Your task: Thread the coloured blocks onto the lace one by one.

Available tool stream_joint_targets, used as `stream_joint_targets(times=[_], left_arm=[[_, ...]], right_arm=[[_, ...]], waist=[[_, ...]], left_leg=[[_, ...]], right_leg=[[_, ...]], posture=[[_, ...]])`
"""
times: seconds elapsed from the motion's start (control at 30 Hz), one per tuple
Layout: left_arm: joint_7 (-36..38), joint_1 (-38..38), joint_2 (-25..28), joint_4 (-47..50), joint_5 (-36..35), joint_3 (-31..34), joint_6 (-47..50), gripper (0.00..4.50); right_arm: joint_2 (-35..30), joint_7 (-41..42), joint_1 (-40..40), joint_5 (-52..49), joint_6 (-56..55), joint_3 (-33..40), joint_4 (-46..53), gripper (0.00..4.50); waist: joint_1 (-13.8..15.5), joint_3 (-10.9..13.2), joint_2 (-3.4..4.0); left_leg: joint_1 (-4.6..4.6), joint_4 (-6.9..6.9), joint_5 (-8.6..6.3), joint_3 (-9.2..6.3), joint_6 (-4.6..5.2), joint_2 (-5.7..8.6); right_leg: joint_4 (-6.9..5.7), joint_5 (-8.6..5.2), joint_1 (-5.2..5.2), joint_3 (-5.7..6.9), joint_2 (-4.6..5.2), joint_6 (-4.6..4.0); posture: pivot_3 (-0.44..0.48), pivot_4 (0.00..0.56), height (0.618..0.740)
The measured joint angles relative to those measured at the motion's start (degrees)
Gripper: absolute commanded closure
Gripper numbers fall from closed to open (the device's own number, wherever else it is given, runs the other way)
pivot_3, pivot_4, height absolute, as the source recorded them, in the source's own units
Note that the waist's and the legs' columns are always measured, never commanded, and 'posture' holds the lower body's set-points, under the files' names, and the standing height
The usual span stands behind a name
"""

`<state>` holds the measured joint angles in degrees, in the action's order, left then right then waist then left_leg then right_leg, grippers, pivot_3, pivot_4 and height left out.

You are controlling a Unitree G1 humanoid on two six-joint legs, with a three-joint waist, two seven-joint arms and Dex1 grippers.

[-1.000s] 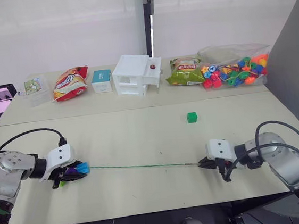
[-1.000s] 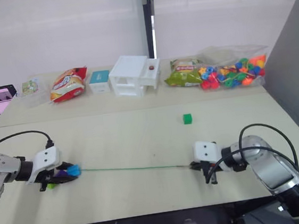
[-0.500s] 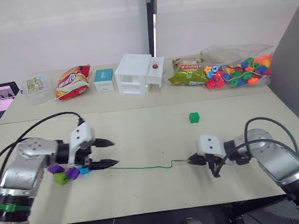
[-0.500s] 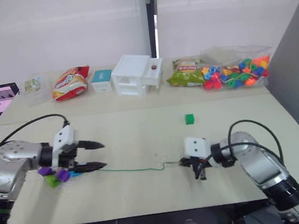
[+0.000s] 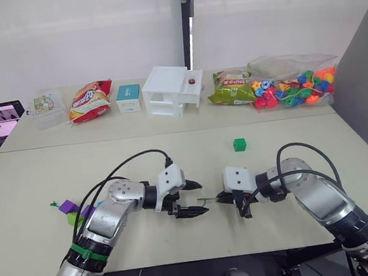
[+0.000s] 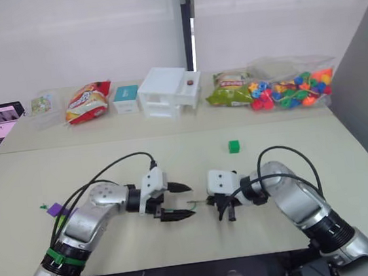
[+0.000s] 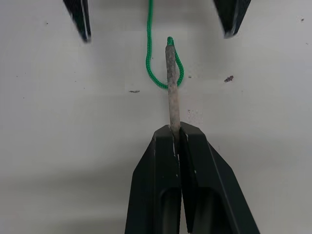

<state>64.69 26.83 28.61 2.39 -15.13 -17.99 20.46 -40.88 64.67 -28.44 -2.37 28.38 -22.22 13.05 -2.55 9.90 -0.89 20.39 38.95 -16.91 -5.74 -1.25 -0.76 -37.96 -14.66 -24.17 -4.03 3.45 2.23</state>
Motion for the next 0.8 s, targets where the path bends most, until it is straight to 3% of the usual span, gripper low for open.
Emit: stream_joint_targets(times=[0.1, 0.2, 0.47, 0.8], left_arm=[[0.0, 0.2, -1.2, -1.0, 0.4, -0.4, -0.6, 0.80], [0.1, 0.4, -1.5, -1.4, 1.0, -0.9, -1.2, 1.58], [0.2, 0.9, -2.1, -3.8, 3.0, -1.7, -2.7, 4.29], [0.4, 1.8, -2.7, -4.7, 4.1, -1.7, -3.2, 4.44]], right_arm=[[0.0, 0.0, 0.0, 0.0, 0.4, 0.0, 0.0, 4.50], [0.0, 0.0, 0.0, 0.0, 0.6, 0.0, 0.5, 4.50], [-0.2, 0.2, 0.0, -0.1, 1.1, 0.0, 1.5, 4.50], [-0.5, 0.0, 0.0, -0.1, 2.3, 0.1, 2.1, 4.50]], waist=[[0.1, 0.0, 0.00], [0.1, 0.0, 0.00], [0.1, 0.0, 0.00], [0.1, 0.0, 0.00]], left_leg=[[0.01, 0.01, 0.00, -0.01, 0.00, 0.01], [0.01, 0.01, 0.00, -0.01, 0.00, 0.01], [0.01, 0.02, 0.00, -0.02, 0.00, 0.01], [0.02, 0.01, 0.00, -0.02, 0.00, 0.01]], right_leg=[[0.00, 0.00, 0.02, 0.00, 0.01, 0.00], [0.01, 0.00, 0.02, 0.00, 0.02, 0.00], [0.01, 0.00, 0.02, 0.01, 0.01, 0.00], [0.02, 0.00, 0.02, 0.01, 0.02, 0.00]], posture=[[0.000, 0.150, 0.740], [0.000, 0.150, 0.740], [0.000, 0.150, 0.740], [0.000, 0.150, 0.740]])
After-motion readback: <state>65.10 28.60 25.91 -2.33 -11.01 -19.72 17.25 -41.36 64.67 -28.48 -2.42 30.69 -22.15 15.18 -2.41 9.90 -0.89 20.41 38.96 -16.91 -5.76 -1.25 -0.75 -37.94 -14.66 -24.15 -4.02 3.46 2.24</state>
